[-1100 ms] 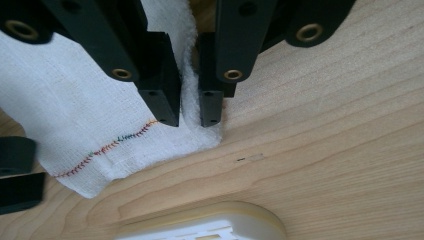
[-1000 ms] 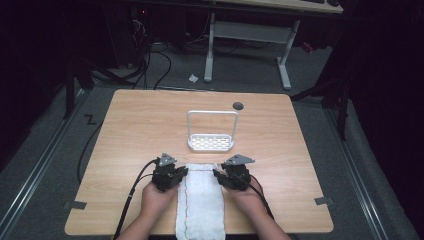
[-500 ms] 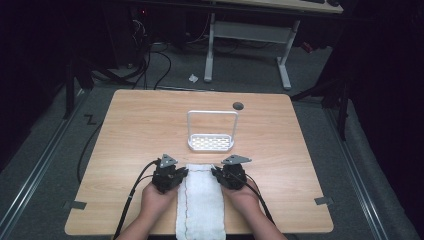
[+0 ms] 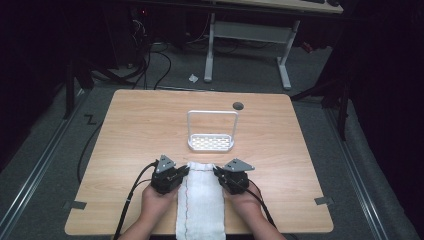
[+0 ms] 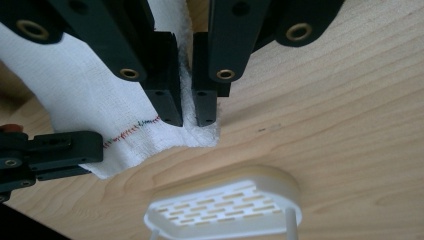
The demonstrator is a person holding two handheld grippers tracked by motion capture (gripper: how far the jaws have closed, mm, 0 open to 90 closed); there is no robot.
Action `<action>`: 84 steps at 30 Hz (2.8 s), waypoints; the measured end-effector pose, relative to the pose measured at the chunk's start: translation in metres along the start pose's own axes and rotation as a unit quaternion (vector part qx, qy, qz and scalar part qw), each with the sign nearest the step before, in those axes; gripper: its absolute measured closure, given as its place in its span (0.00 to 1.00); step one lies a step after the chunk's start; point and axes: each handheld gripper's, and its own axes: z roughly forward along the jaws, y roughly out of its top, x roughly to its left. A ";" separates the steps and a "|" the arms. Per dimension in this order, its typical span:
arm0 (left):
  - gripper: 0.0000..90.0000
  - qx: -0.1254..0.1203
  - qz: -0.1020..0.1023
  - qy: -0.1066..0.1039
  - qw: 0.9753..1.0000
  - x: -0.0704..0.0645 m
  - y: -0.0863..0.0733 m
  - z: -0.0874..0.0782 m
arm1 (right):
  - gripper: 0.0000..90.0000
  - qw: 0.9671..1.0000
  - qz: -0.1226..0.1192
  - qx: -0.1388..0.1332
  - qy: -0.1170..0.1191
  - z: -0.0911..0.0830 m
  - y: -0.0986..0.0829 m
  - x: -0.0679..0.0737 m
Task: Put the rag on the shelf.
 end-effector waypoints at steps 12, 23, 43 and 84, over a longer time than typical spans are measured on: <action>0.93 -0.074 0.035 0.001 0.997 -0.034 0.010 -0.029 | 0.95 0.997 -0.038 -0.068 -0.018 -0.045 0.001 0.012; 0.93 -0.124 0.060 -0.012 0.990 -0.058 0.032 -0.059 | 0.95 0.989 -0.063 -0.128 -0.028 -0.085 0.016 0.024; 0.94 -0.214 0.094 -0.010 0.972 -0.066 0.116 -0.084 | 0.95 0.966 -0.077 -0.239 -0.060 -0.128 0.093 0.004; 0.94 -0.197 0.090 0.053 0.975 0.000 0.234 -0.015 | 0.95 0.965 -0.008 -0.252 -0.070 -0.076 0.201 -0.078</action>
